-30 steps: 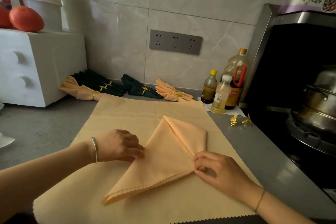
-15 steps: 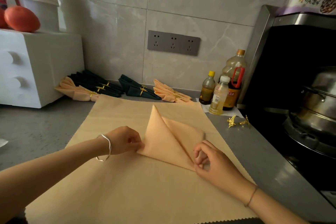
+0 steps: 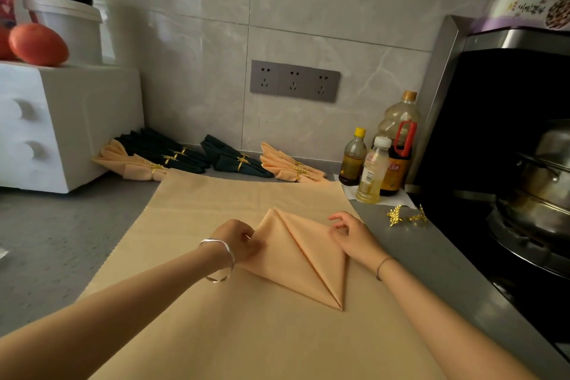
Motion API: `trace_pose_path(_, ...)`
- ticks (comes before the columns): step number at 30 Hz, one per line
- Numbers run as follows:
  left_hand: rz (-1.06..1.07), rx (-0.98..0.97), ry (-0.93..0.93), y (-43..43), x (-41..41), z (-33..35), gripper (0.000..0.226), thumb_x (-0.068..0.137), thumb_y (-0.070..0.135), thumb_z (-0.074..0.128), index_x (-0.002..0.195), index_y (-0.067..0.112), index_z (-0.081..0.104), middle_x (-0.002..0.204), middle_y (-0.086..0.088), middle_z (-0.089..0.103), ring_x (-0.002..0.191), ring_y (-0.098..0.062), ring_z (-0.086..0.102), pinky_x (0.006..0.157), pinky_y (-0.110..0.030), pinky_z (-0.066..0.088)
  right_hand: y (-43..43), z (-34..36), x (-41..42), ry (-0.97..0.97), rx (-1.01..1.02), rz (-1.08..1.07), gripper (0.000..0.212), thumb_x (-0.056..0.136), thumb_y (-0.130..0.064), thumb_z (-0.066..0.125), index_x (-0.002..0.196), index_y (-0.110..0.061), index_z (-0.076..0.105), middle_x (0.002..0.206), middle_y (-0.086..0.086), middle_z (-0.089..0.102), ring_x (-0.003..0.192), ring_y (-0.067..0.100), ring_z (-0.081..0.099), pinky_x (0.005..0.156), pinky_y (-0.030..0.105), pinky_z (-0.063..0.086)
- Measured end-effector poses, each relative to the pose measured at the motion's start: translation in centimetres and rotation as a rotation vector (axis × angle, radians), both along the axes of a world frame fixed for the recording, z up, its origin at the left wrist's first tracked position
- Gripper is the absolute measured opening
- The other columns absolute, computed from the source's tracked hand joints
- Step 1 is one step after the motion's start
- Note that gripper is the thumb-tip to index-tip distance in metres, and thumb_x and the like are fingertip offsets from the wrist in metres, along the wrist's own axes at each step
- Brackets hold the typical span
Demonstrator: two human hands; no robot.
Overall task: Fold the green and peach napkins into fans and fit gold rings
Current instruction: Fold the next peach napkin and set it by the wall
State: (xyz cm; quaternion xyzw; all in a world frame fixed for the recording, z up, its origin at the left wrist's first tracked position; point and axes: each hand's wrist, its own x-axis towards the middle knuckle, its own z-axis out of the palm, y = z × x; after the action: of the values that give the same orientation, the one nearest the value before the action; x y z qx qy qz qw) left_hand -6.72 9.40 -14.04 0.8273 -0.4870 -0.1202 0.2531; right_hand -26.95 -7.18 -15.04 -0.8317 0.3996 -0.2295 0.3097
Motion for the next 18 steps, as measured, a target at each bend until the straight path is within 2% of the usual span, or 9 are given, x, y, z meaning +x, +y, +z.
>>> trace_pose_path(3,0.009,-0.049,0.053,-1.5,-0.6,0.3,0.02,0.092,0.028,0.055,0.098,0.017,0.07,0.088,-0.001,0.062,0.078,-0.015,0.052,0.057,-0.02,0.038,0.1,0.8,-0.8,-0.032,-0.018,0.007,0.017,0.088,-0.021,0.063,0.103,-0.023,0.055,0.08,0.0,0.061,0.072,0.014,0.053,0.07,0.03,0.043)
trace_pose_path(6,0.03,-0.092,0.124,-3.1,-1.1,0.7,0.024,0.092,0.03,0.057,0.112,0.019,0.066,0.106,-0.001,0.062,0.086,-0.014,0.054,0.071,-0.021,0.042,0.6,1.2,-2.0,-0.061,-0.027,0.049,0.014,0.086,-0.024,0.065,0.094,-0.025,0.053,0.063,0.004,0.057,0.055,0.014,0.046,0.054,0.027,0.033)
trace_pose_path(8,0.023,-0.098,0.123,-4.1,-1.6,0.7,0.022,0.092,0.029,0.056,0.112,0.022,0.064,0.106,0.001,0.058,0.088,-0.013,0.053,0.073,-0.02,0.041,0.8,1.0,-2.7,-0.07,0.019,0.069,0.015,0.086,-0.026,0.065,0.091,-0.025,0.051,0.059,0.01,0.051,0.053,0.02,0.04,0.052,0.029,0.027)
trace_pose_path(11,0.025,-0.086,0.119,-4.7,-2.1,0.2,0.019,0.094,0.027,0.053,0.11,0.026,0.063,0.112,0.0,0.061,0.091,-0.015,0.054,0.076,-0.021,0.042,0.4,0.4,-2.9,0.006,0.011,0.042,0.017,0.086,-0.033,0.063,0.089,-0.026,0.048,0.054,0.004,0.045,0.049,0.017,0.036,0.051,0.03,0.025)
trace_pose_path(13,0.011,-0.056,0.077,-4.4,-2.4,-0.1,0.027,0.094,0.026,0.052,0.121,0.027,0.057,0.123,-0.002,0.059,0.104,-0.018,0.054,0.087,-0.026,0.045,0.1,0.1,-2.4,0.039,-0.023,0.002,0.017,0.086,-0.037,0.062,0.088,-0.028,0.047,0.054,0.0,0.045,0.05,0.015,0.038,0.052,0.029,0.028)
trace_pose_path(14,-0.01,-0.025,-0.008,-3.9,-2.7,-0.1,0.036,0.095,0.028,0.051,0.131,0.027,0.049,0.132,-0.002,0.053,0.116,-0.02,0.049,0.097,-0.029,0.042,0.1,0.1,-2.1,0.028,-0.035,-0.013,0.017,0.086,-0.037,0.062,0.089,-0.029,0.047,0.055,-0.001,0.046,0.051,0.015,0.04,0.052,0.029,0.03)
trace_pose_path(16,-0.061,0.01,-0.185,-2.5,-3.6,-0.2,0.057,0.096,0.036,0.047,0.147,0.026,0.025,0.15,-0.001,0.032,0.138,-0.022,0.027,0.112,-0.033,0.025,0.1,-0.2,-1.5,-0.013,-0.036,-0.029,0.018,0.085,-0.033,0.064,0.091,-0.028,0.048,0.06,-0.002,0.051,0.057,0.014,0.047,0.054,0.028,0.034)
trace_pose_path(18,-0.113,0.063,-0.264,-0.8,-5.0,-0.5,0.063,0.099,0.043,0.036,0.152,0.025,0.007,0.159,0.002,0.009,0.146,-0.02,0.007,0.118,-0.034,0.009,0.4,-0.6,-1.1,-0.064,-0.025,-0.033,0.02,0.084,-0.026,0.066,0.09,-0.029,0.048,0.064,-0.002,0.055,0.061,0.013,0.051,0.056,0.026,0.036)
